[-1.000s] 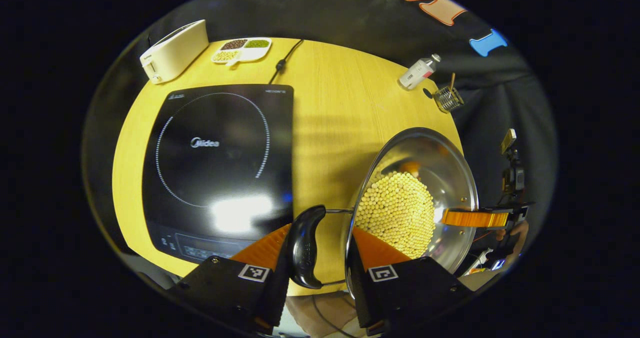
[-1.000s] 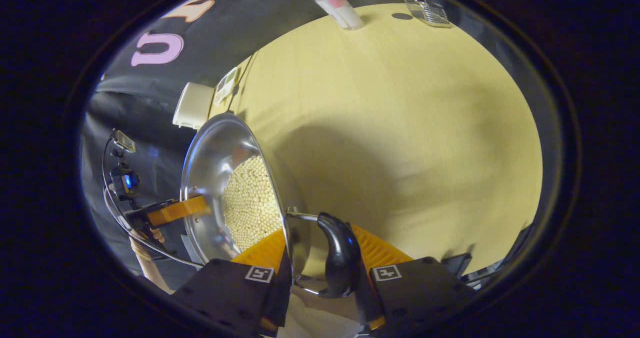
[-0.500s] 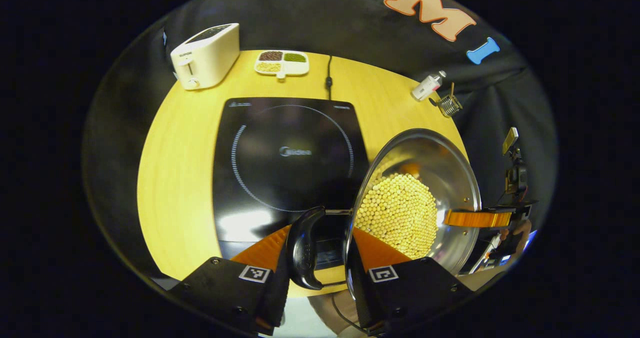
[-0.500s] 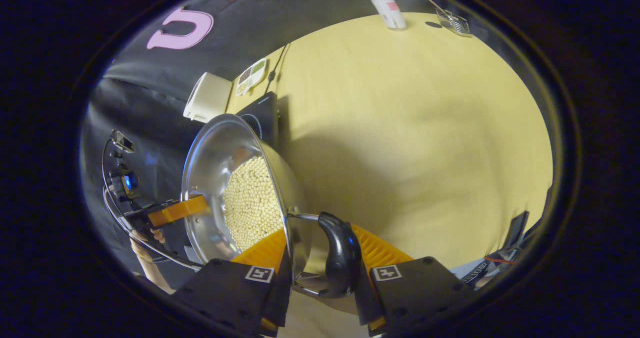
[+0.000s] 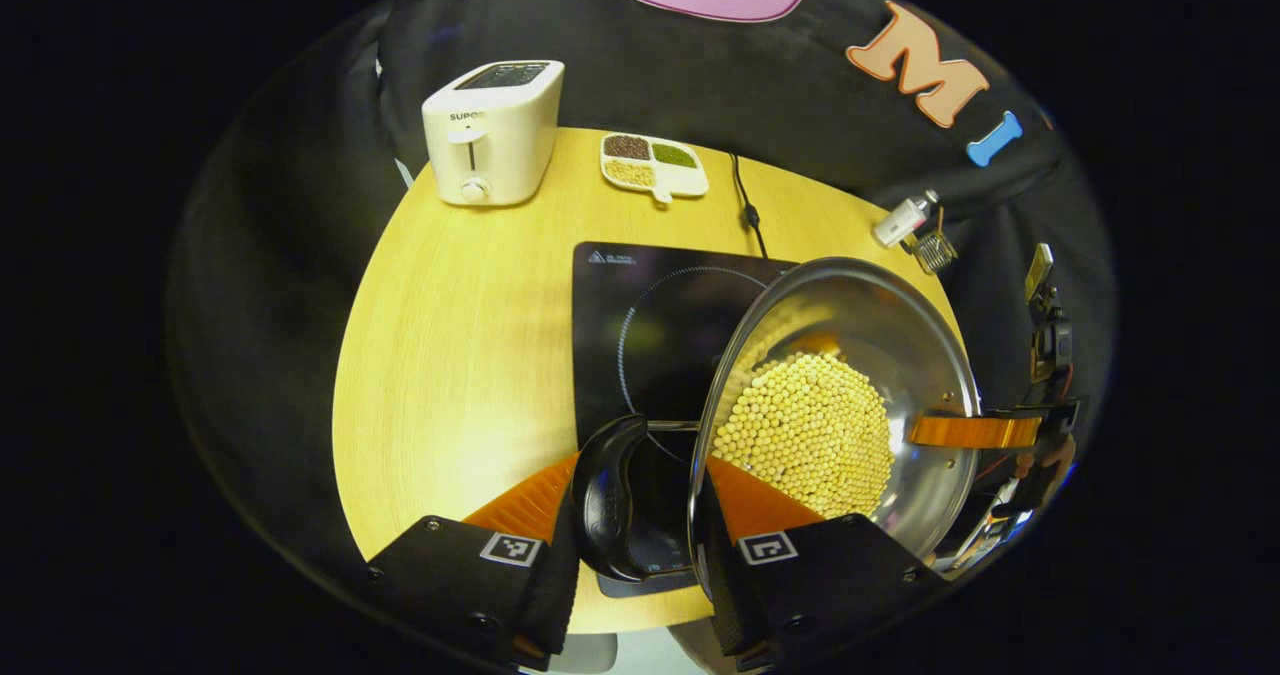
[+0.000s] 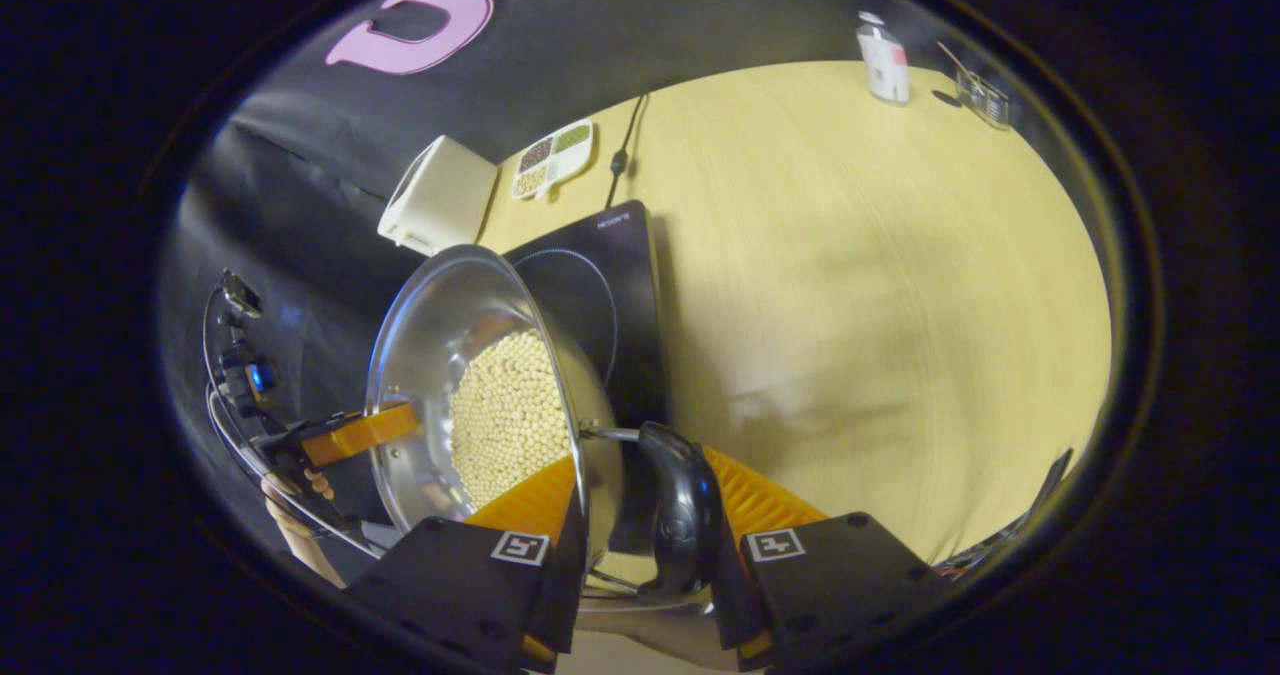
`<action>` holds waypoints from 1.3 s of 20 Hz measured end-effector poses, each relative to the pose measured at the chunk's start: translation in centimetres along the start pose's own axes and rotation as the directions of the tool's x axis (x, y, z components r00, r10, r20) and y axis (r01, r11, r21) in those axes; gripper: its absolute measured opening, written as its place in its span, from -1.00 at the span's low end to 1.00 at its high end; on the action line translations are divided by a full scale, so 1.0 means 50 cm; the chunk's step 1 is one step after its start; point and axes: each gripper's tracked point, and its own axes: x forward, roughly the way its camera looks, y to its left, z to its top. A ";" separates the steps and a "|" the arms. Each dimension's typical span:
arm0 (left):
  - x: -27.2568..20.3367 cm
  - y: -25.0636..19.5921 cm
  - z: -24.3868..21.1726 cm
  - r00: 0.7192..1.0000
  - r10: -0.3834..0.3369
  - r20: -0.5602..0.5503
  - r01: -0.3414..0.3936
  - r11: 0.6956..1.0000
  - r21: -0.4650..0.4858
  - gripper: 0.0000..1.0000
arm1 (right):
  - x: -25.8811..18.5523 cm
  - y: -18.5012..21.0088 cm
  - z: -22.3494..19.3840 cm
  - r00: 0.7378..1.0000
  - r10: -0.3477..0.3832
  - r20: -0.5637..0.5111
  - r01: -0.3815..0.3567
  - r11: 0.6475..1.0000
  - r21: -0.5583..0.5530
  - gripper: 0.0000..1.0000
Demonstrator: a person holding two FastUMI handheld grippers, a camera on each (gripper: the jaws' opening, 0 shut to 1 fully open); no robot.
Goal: First push the handle of the pot to place it horizontally, then grasp the pot with both hands and set it on the induction cooktop.
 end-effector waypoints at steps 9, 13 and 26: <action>0.060 0.052 0.067 0.998 0.046 0.048 -0.046 0.999 0.000 0.14 | 0.096 0.015 0.092 0.999 -0.024 0.044 0.023 1.000 0.002 0.02; 0.086 0.062 0.078 0.997 0.051 0.049 -0.050 0.999 -0.007 0.17 | 0.121 0.010 0.110 0.998 -0.033 0.051 0.033 0.999 0.003 0.02; 0.066 0.081 0.094 0.977 0.155 0.150 -0.157 0.988 0.004 1.00 | 0.082 -0.020 0.134 0.993 -0.013 0.117 0.018 0.999 -0.038 0.82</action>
